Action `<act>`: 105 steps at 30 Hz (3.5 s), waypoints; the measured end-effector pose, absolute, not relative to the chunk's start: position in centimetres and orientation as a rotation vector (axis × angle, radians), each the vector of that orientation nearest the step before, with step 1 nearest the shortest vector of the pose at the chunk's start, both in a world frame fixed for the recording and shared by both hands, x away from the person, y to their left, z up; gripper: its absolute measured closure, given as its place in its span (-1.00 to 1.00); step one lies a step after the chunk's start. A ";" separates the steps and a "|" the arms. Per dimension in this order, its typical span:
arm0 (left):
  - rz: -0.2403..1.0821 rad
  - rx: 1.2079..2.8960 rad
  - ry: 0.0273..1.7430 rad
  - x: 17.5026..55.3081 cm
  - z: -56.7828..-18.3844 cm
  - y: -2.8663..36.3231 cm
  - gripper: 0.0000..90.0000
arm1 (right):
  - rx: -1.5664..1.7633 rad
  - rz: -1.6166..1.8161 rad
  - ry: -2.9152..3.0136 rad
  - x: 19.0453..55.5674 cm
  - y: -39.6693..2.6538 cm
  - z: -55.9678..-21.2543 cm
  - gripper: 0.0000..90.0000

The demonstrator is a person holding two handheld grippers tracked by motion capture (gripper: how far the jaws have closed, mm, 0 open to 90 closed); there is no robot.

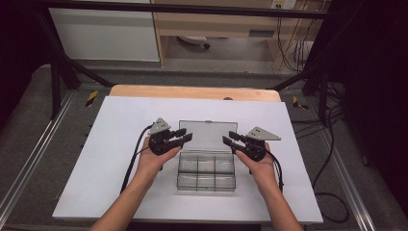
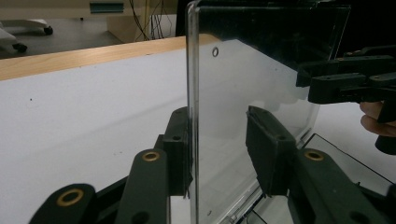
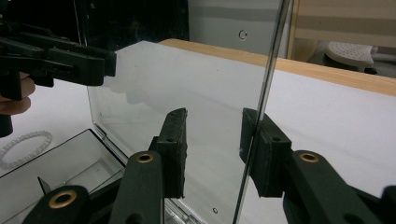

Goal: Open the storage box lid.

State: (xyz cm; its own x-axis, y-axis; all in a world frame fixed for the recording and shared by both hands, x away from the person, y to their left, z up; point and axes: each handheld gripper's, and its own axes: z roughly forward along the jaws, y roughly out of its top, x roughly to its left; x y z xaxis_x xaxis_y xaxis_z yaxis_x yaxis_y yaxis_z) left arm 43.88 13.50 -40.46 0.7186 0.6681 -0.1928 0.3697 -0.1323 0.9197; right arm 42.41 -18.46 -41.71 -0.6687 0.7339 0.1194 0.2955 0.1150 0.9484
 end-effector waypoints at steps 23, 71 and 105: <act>0.304 1.720 0.848 44.4 -40.9 13.4 0.36 | 1.041 1.589 2.004 42.8 -18.4 -42.0 0.34; 0.289 1.734 0.913 45.6 -42.5 13.0 0.22 | 1.127 1.570 2.035 43.9 -18.4 -43.4 0.21; 0.229 1.764 0.964 46.1 -43.8 12.9 0.08 | 1.195 1.527 2.095 44.2 -18.2 -44.3 0.05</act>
State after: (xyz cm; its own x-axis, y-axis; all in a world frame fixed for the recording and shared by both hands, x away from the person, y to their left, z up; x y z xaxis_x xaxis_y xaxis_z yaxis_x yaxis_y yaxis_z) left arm 46.06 12.85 -43.75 0.6553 0.6989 -0.2867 0.4949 -0.1105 0.8619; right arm 44.24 -18.19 -44.31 -0.6156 0.7535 0.2309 0.4505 0.0961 0.8876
